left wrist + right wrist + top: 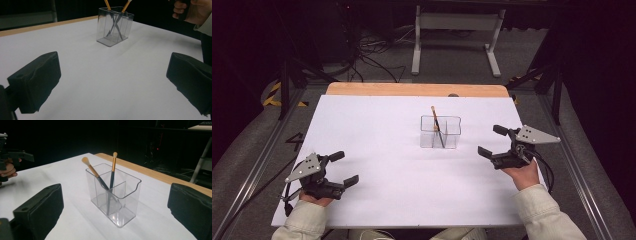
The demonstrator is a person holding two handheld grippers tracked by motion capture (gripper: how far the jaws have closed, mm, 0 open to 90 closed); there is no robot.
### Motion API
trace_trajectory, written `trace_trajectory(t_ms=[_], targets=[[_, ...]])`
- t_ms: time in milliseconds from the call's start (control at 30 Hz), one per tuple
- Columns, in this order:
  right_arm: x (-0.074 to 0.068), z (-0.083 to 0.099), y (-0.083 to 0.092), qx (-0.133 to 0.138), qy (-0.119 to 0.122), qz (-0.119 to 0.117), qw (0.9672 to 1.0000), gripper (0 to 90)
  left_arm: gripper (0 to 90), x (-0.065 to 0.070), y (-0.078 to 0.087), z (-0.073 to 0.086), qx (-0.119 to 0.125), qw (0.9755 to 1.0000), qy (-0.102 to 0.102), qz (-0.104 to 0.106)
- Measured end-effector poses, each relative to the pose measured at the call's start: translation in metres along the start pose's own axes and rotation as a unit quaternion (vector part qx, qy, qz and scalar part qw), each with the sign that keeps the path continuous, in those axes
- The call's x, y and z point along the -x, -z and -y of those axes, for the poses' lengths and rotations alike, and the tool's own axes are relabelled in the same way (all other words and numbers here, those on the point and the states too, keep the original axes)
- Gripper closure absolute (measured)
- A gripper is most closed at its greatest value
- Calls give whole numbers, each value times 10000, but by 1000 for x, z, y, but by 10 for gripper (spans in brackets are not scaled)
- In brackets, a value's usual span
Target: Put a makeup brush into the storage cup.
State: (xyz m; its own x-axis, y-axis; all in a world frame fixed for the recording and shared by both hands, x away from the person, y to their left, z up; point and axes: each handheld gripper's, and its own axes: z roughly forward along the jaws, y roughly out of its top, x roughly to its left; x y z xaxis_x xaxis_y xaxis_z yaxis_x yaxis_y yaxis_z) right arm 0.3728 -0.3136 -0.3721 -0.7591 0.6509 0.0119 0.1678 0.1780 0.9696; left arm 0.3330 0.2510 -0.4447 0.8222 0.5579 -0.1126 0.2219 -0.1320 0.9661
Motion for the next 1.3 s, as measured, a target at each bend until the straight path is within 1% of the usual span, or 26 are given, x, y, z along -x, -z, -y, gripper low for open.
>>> trace_trajectory(t_ms=[167,200,300,400,500,600,800,867,967,1000,1033,1100,1300], targets=[[-3,10,6,-38,24,17,10000,4,0,1,0,0,15,10000,18,40],[-3,12,7,-33,6,8,10000,4,0,1,0,0,12,10000,4,39],[-6,19,9,42,66,18,10000,1,1,0,1,0,27,10000,-2,62],[-9,27,10,126,86,3,9999,1,0,0,1,0,25,9999,0,101],[-11,35,9,151,72,1,9999,1,0,0,1,0,28,9999,2,113],[-12,42,8,100,85,-2,9999,1,0,0,1,-1,22,9999,3,128],[-13,55,8,169,15,41,9998,1,0,0,0,0,33,9999,37,158],[-13,60,8,168,-35,57,9998,1,0,0,0,0,16,9999,6,168],[-12,64,9,174,-14,125,9998,1,0,0,-1,1,5,9998,52,194],[-12,66,10,177,-30,144,9997,1,0,0,-2,1,12,9998,17,177],[-12,67,10,184,-49,152,9997,1,0,1,-2,1,21,9998,55,181],[-12,70,11,223,-77,164,9996,1,0,1,-3,2,26,9998,47,174],[-12,77,9,234,-137,185,9995,1,0,-1,-2,3,98,9996,138,205]])
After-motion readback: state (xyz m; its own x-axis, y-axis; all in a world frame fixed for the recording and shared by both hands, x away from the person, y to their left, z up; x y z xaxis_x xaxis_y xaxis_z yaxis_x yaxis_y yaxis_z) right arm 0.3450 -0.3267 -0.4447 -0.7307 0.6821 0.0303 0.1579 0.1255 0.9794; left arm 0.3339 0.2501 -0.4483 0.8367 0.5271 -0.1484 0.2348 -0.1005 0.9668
